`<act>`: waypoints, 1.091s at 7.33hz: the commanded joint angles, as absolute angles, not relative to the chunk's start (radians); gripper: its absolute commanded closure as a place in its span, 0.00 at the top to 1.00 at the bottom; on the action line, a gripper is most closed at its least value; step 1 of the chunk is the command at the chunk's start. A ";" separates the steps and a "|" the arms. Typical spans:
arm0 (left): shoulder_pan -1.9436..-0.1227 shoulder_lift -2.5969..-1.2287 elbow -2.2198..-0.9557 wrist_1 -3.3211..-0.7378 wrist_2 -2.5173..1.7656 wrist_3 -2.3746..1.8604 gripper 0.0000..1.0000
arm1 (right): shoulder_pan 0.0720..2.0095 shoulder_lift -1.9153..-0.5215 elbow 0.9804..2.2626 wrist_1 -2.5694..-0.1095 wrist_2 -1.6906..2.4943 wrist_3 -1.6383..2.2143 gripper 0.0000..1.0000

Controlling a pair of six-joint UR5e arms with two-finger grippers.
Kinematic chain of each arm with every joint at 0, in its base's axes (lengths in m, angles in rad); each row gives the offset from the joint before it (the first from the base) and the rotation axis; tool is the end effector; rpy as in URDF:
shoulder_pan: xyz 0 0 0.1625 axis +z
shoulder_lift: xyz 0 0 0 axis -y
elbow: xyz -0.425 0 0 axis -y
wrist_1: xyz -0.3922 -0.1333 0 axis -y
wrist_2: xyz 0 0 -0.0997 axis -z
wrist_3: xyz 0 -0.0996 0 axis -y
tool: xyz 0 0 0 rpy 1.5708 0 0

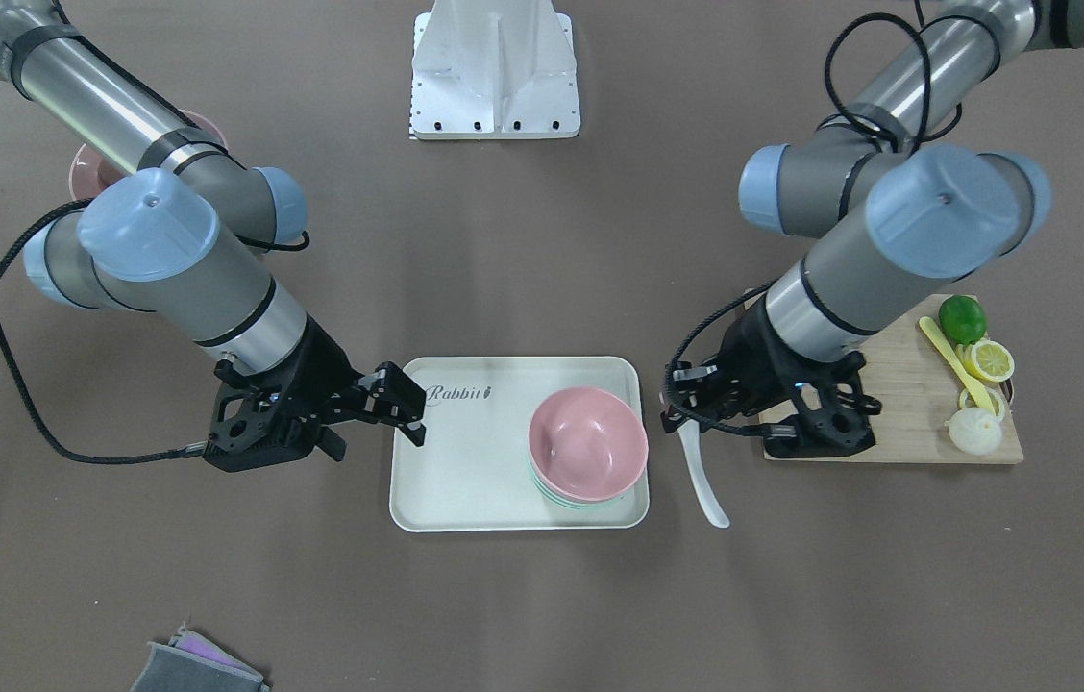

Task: Stack pink bowl on green and place spoon
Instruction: 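Place white spoon into pink bowl with left gripper while right arm withdraws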

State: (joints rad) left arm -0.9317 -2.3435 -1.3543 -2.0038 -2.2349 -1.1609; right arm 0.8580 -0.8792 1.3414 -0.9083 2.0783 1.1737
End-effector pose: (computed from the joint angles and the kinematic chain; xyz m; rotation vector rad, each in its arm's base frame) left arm 0.3897 -0.6449 0.2195 0.1144 1.1186 -0.1375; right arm -0.4221 -0.6181 0.2626 0.2784 -1.1518 0.1205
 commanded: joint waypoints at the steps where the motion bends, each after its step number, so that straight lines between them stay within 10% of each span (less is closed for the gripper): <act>1: -0.890 -2.393 -1.283 -2.068 -2.172 -1.175 0.00 | 0.887 -0.939 1.350 -0.905 2.080 1.051 1.00; 4: -0.832 -2.396 -1.304 -2.074 -2.172 -1.248 0.00 | 0.905 -0.943 1.350 -0.897 2.085 1.045 1.00; 6: -0.830 -2.395 -1.307 -2.075 -2.154 -1.247 0.97 | 0.914 -0.960 1.351 -0.896 2.086 1.051 1.00; 8: -0.851 -2.355 -1.347 -2.063 -2.138 -1.211 0.98 | 0.928 -0.979 1.353 -0.894 2.085 1.049 1.00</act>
